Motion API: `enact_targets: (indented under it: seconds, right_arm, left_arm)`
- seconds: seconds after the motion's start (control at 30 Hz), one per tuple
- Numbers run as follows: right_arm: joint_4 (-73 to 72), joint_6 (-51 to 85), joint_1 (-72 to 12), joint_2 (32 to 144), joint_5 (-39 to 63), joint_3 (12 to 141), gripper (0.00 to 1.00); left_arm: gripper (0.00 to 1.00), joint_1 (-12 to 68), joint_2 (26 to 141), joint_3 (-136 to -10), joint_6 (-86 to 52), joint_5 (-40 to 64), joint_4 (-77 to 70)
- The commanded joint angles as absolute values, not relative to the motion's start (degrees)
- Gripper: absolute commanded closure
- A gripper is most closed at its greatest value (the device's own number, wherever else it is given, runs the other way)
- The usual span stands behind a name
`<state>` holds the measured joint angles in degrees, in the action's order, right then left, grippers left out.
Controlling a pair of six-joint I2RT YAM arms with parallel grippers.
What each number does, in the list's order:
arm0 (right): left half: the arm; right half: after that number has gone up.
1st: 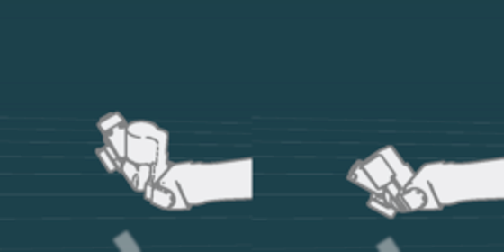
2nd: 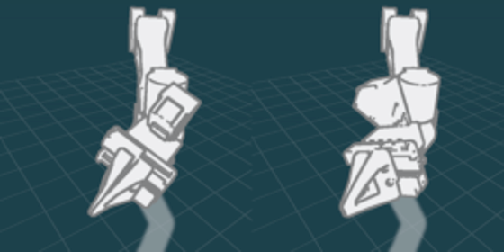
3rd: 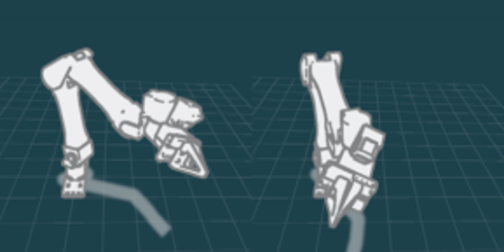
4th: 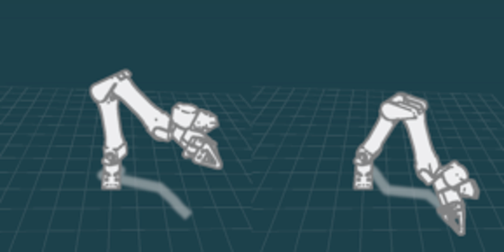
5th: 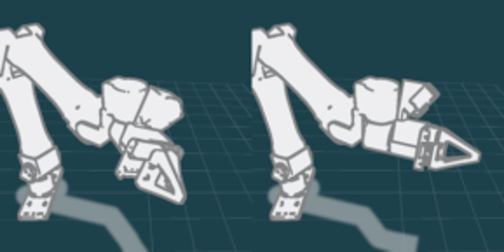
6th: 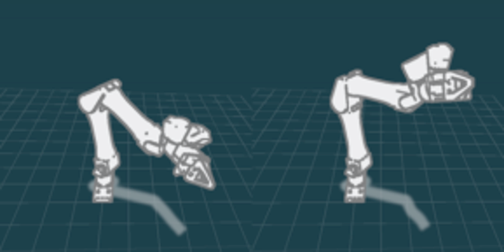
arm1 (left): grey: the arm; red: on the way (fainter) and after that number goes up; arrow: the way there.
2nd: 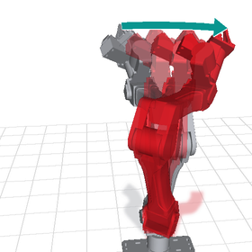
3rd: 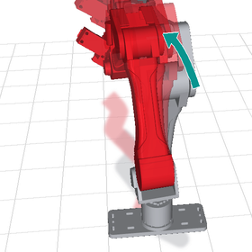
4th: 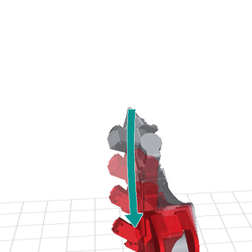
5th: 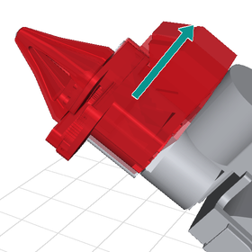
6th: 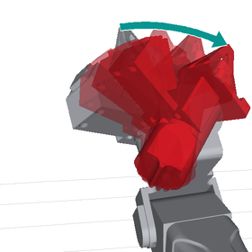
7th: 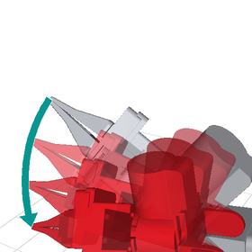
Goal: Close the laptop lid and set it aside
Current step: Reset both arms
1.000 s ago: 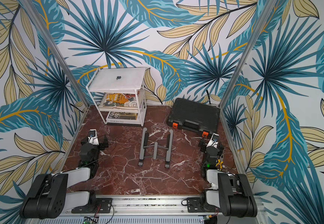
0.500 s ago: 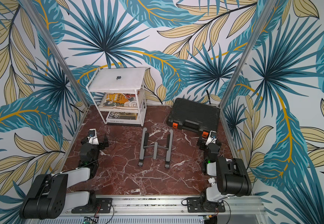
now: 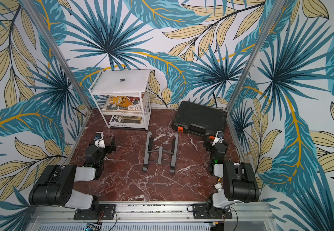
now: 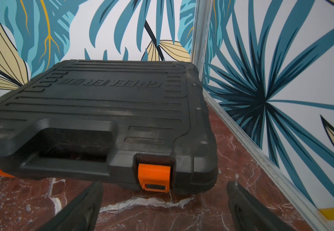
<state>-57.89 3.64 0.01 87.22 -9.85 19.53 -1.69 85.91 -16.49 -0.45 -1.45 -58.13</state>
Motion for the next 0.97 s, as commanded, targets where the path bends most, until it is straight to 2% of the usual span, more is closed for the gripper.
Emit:
enact_targets:
  seconds: [0.0, 0.1, 0.2, 0.53, 0.93]
  right_arm:
    - [-55.81, 4.04, 0.01, 87.00, -11.12, 20.24, 0.01]
    - [-55.97, 4.02, 0.00, 87.00, -10.97, 20.23, 0.01]
    - [-55.00, 3.52, 0.00, 87.08, -9.77, 20.78, 0.00]
    - [-51.28, 1.12, -0.07, 87.34, -4.06, 22.84, 0.01]
    - [-51.21, 0.83, -0.44, 87.28, -4.57, 22.86, 0.00]
  left_arm:
    - [0.00, -0.35, 90.09, -19.43, 0.87, -1.31, -59.90]
    - [0.00, 0.88, 88.03, -21.40, 1.94, -3.09, -52.90]
    - [0.00, 0.97, 89.72, -20.29, 2.26, -3.33, -57.65]
    - [0.00, 1.10, 89.48, -20.45, 2.37, -3.30, -57.12]
    - [0.00, 1.12, 89.47, -20.41, 2.37, -3.34, -57.06]
